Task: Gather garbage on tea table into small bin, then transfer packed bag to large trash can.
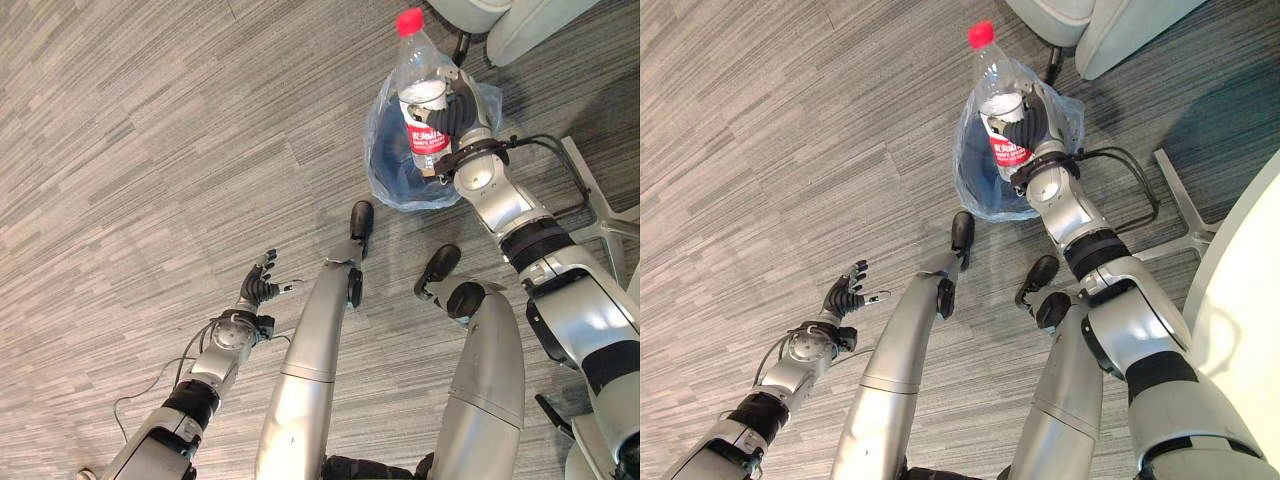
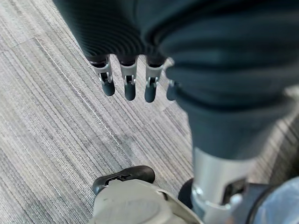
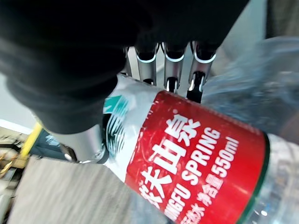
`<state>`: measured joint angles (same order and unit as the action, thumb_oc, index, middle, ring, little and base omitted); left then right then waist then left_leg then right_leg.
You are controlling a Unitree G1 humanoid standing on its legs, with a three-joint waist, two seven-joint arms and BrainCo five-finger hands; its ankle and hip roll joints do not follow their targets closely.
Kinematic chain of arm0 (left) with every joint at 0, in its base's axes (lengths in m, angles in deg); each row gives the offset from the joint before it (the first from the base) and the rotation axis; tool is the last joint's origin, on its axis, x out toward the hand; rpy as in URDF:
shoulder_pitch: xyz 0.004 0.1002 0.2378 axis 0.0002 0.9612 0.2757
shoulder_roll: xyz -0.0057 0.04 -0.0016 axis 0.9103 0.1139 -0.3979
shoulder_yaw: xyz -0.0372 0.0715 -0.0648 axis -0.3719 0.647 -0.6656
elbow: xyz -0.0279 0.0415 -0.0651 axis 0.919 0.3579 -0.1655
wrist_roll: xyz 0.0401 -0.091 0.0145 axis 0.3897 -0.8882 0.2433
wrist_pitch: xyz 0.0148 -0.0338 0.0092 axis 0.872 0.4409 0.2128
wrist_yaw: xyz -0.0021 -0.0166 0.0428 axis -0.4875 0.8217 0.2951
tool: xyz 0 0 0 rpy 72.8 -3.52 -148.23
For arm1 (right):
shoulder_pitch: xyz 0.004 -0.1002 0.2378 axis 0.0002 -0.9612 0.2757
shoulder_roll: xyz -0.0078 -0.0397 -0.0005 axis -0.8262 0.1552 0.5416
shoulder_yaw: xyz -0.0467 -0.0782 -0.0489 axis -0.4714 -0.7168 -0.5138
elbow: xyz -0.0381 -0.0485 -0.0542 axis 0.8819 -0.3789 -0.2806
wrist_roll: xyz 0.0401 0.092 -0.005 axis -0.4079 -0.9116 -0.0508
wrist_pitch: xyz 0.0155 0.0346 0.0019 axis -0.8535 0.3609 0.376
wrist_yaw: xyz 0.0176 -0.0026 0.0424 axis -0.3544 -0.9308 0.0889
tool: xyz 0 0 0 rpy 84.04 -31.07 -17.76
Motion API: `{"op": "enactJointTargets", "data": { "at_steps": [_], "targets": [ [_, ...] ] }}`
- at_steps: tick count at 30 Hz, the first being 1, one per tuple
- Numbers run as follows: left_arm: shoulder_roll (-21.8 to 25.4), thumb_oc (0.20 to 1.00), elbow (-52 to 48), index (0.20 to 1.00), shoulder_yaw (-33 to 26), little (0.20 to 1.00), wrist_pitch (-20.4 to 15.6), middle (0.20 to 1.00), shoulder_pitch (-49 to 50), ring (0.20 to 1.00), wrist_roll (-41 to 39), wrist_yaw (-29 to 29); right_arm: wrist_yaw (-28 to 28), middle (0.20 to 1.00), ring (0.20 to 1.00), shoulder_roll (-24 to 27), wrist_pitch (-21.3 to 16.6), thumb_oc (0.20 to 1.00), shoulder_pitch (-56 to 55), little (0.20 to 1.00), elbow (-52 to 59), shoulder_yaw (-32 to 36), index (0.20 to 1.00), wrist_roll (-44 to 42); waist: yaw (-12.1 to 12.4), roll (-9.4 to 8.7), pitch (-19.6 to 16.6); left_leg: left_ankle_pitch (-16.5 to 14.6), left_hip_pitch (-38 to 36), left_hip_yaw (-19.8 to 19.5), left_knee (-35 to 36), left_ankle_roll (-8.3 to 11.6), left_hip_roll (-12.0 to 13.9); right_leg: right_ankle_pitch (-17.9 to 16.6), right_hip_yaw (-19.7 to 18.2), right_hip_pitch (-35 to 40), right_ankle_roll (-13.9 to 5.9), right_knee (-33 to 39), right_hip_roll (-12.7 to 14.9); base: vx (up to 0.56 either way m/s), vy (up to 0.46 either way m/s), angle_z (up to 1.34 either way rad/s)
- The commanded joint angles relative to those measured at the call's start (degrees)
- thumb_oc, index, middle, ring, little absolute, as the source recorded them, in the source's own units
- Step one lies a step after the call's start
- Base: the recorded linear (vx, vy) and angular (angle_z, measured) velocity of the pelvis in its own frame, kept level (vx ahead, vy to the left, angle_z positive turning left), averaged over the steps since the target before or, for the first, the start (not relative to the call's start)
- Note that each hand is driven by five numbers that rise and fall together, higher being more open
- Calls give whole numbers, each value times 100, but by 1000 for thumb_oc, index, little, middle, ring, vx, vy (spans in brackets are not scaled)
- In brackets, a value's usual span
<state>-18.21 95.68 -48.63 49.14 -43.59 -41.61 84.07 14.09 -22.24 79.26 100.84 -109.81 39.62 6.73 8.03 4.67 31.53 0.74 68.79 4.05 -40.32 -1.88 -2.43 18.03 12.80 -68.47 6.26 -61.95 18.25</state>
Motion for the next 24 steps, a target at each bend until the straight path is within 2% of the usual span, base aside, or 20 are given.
{"op": "enactJointTargets", "data": {
  "at_steps": [1,6,12,14,17,24],
  "targets": [
    [-16,1000,164,1000,54,1000,-106,1000,341,1000,27,75,-104,1000,1000,-72,-136,1000,-758,1000,264,-19,1000,-11,-22,31,-832,-1163,152,100,-579,-16,-127,-78,-670,-163,-579,868,-176,0,0,0],
    [-82,1000,140,1000,-136,1000,-90,1000,410,1000,115,118,-78,1000,1000,46,-167,1000,-1268,1000,909,-3,1000,471,-129,-38,-848,-1168,127,96,-557,-14,-98,-137,-684,-157,-600,906,-237,0,0,0],
    [-158,1000,118,1000,-347,1000,-70,1000,518,1000,337,117,76,1000,1000,360,-142,1000,-1809,1000,1673,-338,1000,1823,-278,-162,-917,-1173,7,80,-388,14,-9,-180,-671,-66,-654,1077,-331,-8,-19,-4],
    [-131,1000,154,1000,-347,1000,-85,1000,517,1000,382,126,184,1000,1000,379,-87,1000,-1753,1000,1579,-629,1000,2254,-284,-177,-939,-1163,-13,59,-317,32,23,-202,-645,-42,-682,1140,-352,-7,-21,-9],
    [-73,1000,152,1000,-320,1000,-113,1000,501,1000,389,136,279,1000,1000,339,-33,1000,-1616,1000,1347,-894,1000,2468,-280,-193,-939,-1129,-26,39,-234,53,35,-237,-614,-15,-719,1226,-365,-7,-17,-4],
    [106,1000,65,1000,-261,1000,-187,1000,493,1000,195,179,365,1000,1000,98,170,1000,-1053,1000,408,-1501,1000,2673,-184,-155,-887,-1089,166,5,-259,74,31,-239,-593,-168,-739,1194,-334,2,-17,0]
  ]
}}
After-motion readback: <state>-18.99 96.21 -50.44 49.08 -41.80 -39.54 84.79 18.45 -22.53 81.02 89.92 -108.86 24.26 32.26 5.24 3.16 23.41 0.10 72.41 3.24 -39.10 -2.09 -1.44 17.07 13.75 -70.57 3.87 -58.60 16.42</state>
